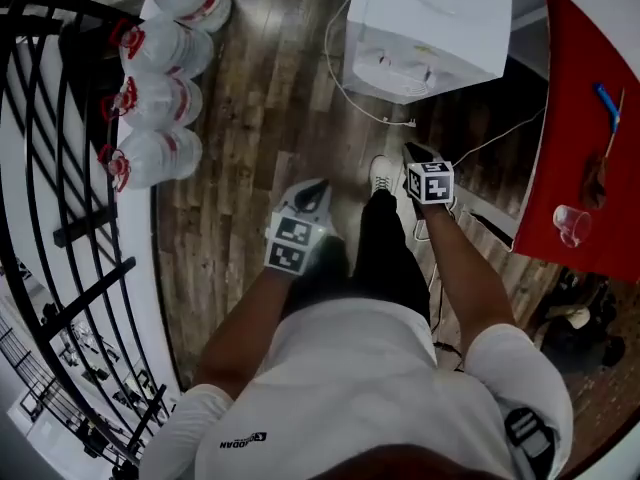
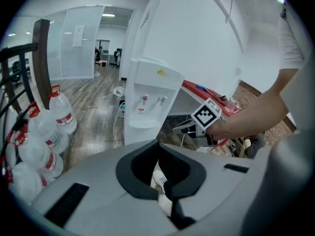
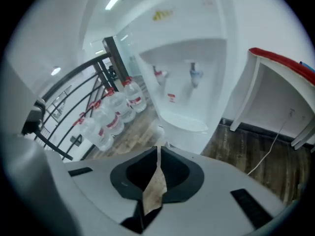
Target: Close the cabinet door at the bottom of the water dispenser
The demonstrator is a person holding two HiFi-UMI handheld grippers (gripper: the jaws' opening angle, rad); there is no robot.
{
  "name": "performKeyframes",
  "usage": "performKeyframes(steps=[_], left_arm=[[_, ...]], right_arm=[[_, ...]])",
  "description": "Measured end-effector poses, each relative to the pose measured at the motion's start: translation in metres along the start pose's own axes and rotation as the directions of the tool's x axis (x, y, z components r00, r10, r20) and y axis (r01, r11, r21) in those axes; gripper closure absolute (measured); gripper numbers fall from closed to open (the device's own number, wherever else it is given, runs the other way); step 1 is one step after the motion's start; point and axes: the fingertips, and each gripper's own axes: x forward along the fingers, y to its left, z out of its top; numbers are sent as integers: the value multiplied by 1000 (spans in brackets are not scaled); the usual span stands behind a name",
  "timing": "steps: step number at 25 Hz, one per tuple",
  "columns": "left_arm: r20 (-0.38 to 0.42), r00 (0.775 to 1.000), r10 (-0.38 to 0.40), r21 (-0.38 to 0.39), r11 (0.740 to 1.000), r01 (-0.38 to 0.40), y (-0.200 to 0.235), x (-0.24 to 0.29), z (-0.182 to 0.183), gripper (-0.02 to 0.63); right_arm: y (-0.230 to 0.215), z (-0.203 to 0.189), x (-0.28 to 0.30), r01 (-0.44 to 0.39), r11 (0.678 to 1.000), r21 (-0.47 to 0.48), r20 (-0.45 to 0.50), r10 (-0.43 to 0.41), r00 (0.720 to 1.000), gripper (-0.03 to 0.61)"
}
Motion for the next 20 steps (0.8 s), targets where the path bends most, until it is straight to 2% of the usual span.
performKeyframes(steps=[2,4,7,9,11,14,17,20], left_arm=[[16,1000,-5,28,1000,5,1,-21,-1,614],[31,999,-11,44,999,9,1,-43,-4,614],[54,998,-25,25,999,23,-4,-78,-11,614],[72,997,-37,11,999,36,-10,-100,-13,614],[105,993,-47,6,999,47,-14,-118,-7,614],[160,985,-66,6,998,65,-20,-140,9,614],[211,974,-88,39,996,82,-31,-162,34,614],[268,956,-115,84,992,96,-47,-179,63,614]], right_arm=[[34,17,-34,-51,999,15,70,50,996,547],[65,27,-67,-108,992,68,129,98,987,555],[114,32,-121,-232,959,160,204,198,959,555],[151,36,-161,-324,933,157,246,281,928,555],[182,46,-198,-379,920,99,285,339,897,555],[209,67,-247,-400,916,27,355,365,861,555],[218,87,-286,-382,924,14,428,340,838,554],[222,103,-320,-376,927,-4,504,326,800,555]])
